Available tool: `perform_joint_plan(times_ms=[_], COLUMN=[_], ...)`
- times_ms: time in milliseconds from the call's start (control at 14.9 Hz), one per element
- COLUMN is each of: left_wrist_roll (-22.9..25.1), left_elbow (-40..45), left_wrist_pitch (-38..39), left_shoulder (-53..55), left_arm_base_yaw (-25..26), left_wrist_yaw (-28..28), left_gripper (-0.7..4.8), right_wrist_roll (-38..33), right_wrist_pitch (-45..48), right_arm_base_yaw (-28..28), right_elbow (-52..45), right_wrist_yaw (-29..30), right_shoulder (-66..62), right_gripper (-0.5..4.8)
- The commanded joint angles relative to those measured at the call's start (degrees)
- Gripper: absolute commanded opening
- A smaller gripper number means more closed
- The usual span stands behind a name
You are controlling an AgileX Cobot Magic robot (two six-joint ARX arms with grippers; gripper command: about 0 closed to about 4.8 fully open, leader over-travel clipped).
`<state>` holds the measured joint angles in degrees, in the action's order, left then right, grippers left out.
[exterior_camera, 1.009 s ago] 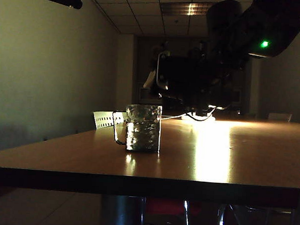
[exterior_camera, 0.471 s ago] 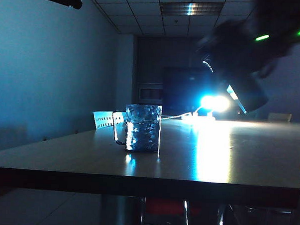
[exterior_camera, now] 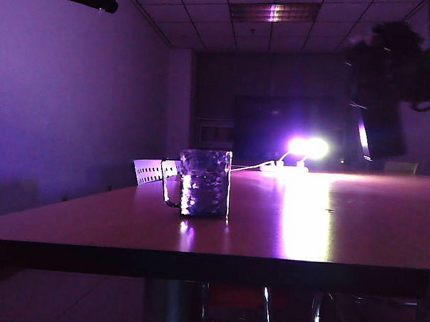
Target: Pick up the black thermos cup, pour some water from it into the cup, and then put the thermos cup back on the table.
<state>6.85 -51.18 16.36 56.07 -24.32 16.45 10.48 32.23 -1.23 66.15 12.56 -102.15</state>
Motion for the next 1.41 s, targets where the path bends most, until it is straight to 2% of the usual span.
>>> perform_joint_plan(times_ms=[67,269,404,740,874,1413], left_wrist_roll=[0.02,0.04,0.02,0.0,0.0,0.0], left_elbow=[-0.13,-0.13,-0.13,-0.13,-0.13,-0.11], left_wrist_pitch=[-0.59,-0.59,-0.57,-0.52,-0.52,-0.55], left_shoulder=[-0.07,-0.04,-0.04,-0.04,-0.04,-0.04], left_arm_base_yaw=[-0.04,-0.02,-0.02,-0.02,-0.02,-0.02], left_wrist_yaw=[0.31,0.31,0.33,0.33,0.33,0.28], left_gripper=[-0.06,-0.05,-0.06,-0.06,-0.06,-0.05], right_wrist_roll=[-1.11,-1.33,-1.86,-10.4,-12.22,-12.17], right_wrist_pitch=[3.17,4.85,9.79,19.69,20.98,21.84], right_arm_base_yaw=[0.24,0.11,-0.2,-1.11,-1.86,-2.34], right_elbow=[0.85,0.81,0.81,0.81,0.81,0.79], right_wrist_yaw=[0.46,0.74,3.63,4.15,4.11,4.13], right_shoulder=[0.92,-0.98,-3.87,-10.84,-13.09,-18.18], right_gripper=[0.76,0.76,0.76,0.76,0.76,1.0])
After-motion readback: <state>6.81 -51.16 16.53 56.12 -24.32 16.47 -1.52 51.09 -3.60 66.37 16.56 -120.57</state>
